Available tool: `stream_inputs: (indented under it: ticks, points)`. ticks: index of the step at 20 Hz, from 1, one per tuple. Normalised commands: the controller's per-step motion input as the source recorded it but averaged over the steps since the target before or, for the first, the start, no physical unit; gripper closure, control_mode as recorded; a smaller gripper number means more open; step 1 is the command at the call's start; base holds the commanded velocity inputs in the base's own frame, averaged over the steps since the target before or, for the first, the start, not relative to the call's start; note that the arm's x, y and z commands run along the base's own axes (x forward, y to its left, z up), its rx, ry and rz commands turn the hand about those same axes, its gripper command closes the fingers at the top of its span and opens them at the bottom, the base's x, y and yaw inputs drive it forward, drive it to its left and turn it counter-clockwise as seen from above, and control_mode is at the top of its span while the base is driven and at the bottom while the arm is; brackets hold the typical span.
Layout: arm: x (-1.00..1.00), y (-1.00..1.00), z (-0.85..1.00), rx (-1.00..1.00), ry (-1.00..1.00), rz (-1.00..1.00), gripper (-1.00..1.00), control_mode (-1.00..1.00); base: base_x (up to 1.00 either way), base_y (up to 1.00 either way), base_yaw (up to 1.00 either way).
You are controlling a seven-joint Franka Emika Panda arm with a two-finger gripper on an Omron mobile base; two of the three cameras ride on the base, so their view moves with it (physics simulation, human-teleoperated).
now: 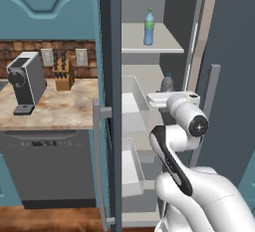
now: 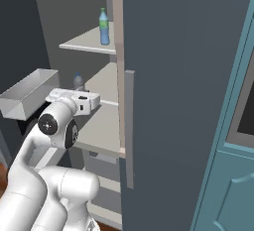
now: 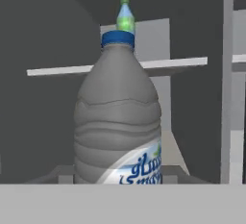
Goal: Take the bottled waters from the counter and place them in the freezer to freeze. Close the freezer door after placing the bottles.
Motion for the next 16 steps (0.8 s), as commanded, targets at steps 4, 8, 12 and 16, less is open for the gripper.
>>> stream_inputs:
  ticks: [4,8,12,16]
  points:
    - [0.03,0.00,0.00,0.00,-0.31,0.00,1.00,-1.00,0.00,0.00,0.00]
    - [0.22,0.00,-0.12,0.00,-0.03,0.00,1.00,-1.00,0.00,0.00,0.00]
    - [0.35,-0.05,-0.16,0.00,0.00,0.00,1.00,-1.00,0.00,0.00,0.00]
    - [0.42,-0.08,-0.08,0.00,0.00,0.00,1.00,-1.00,0.00,0.00,0.00]
